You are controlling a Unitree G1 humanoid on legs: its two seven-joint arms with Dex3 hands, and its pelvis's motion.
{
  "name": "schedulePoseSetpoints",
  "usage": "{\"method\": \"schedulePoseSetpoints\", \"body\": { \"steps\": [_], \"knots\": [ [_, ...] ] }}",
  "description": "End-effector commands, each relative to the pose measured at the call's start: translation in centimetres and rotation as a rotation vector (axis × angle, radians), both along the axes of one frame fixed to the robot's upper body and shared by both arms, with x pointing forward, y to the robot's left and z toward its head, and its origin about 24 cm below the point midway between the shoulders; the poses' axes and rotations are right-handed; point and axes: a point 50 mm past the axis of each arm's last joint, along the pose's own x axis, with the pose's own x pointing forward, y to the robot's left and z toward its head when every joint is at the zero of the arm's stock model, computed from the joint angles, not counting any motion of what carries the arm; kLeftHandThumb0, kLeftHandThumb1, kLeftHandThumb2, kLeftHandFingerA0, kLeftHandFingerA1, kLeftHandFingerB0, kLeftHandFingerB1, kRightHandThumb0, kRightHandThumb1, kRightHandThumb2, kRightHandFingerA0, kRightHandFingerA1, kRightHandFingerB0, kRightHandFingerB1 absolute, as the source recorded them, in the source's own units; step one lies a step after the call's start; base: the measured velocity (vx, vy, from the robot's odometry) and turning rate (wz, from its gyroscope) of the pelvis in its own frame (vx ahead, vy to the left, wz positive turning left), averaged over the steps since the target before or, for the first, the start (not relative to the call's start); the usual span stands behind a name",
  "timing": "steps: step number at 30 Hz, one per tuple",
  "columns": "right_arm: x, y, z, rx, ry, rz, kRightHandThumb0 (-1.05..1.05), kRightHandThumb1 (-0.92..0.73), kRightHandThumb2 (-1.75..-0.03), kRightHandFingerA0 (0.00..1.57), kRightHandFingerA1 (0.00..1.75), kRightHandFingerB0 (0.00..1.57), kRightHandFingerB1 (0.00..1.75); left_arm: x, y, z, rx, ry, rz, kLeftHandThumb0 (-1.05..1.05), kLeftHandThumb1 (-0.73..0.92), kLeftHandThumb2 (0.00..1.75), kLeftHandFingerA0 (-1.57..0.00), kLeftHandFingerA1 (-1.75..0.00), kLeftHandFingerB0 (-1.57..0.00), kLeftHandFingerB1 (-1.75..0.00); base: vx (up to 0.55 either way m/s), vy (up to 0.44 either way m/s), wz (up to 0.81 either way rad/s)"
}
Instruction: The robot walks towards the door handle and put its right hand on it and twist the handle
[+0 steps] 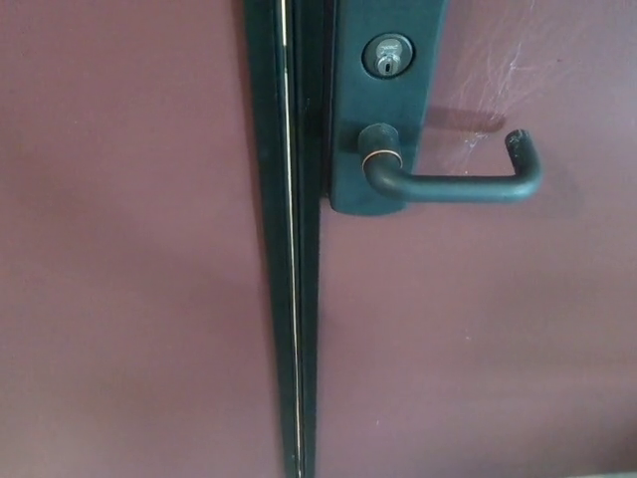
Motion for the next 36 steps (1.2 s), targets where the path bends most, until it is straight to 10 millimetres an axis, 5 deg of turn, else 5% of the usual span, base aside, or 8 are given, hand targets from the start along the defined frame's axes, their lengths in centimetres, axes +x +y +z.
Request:
{"method": "schedulePoseSetpoints", "body": {
  "steps": [1, 6, 11, 18, 19, 27, 36],
  "knots": [
    [-0.4, -1.1, 0.2, 0.091, -0.045, -0.151, -0.19, -0.68, -0.60, 0.66, 0.54, 0.52, 0.45, -0.6, 0.1, 0.0, -0.007, 0.019, -0.009, -0.24, 0.46, 0.70, -0.75, -0.86, -0.34, -0.65, 0.00, 0.000, 0.00],
    [1.0, -2.8, 1.6, 0.146, -0.214, -0.239, -0.20, -0.68, -0.60, 0.61, 0.54, 0.50, 0.45, -0.2, 0.3, 0.2, 0.008, 0.017, -0.029, -0.23, 0.46, 0.70, -0.73, -0.85, -0.34, -0.65, 0.00, 0.000, 0.00],
    [1.9, -5.3, 5.7, 0.100, -0.499, -0.179, -0.20, -0.66, -0.59, 0.56, 0.53, 0.47, 0.45, 0.3, 0.6, 0.4, 0.009, -0.014, -0.042, -0.24, 0.45, 0.70, -0.73, -0.85, -0.35, -0.66, 0.00, 0.000, 0.00],
    [4.4, -6.9, 13.5, -0.007, -0.801, -0.086, -0.21, -0.67, -0.59, 0.52, 0.52, 0.46, 0.46, 1.1, 0.9, 0.7, 0.013, -0.044, -0.033, -0.24, 0.45, 0.70, -0.74, -0.87, -0.34, -0.66, 0.00, 0.000, 0.00],
    [5.1, -7.0, 16.8, -0.029, -0.908, -0.048, -0.24, -0.66, -0.59, 0.50, 0.57, 0.45, 0.49, 1.2, 1.0, 0.8, 0.019, -0.037, -0.046, -0.24, 0.45, 0.70, -0.74, -0.86, -0.35, -0.66, 0.00, 0.000, 0.00],
    [6.6, -5.2, 27.4, -0.047, -1.253, 0.154, -0.42, -0.60, -0.59, 0.46, 0.66, 0.41, 0.54, 1.2, 0.9, 0.7, 0.003, -0.048, -0.047, -0.25, 0.46, 0.69, -0.73, -0.85, -0.33, -0.65, 0.00, 0.000, 0.00],
    [9.4, -3.1, 34.7, -0.109, -1.281, 0.472, -0.55, -0.43, -0.53, 0.57, 0.64, 0.46, 0.50, 0.6, 0.6, 0.5, -0.005, -0.027, -0.051, -0.23, 0.45, 0.70, -0.71, -0.84, -0.35, -0.65, 0.00, 0.000, 0.00]
  ]
}}
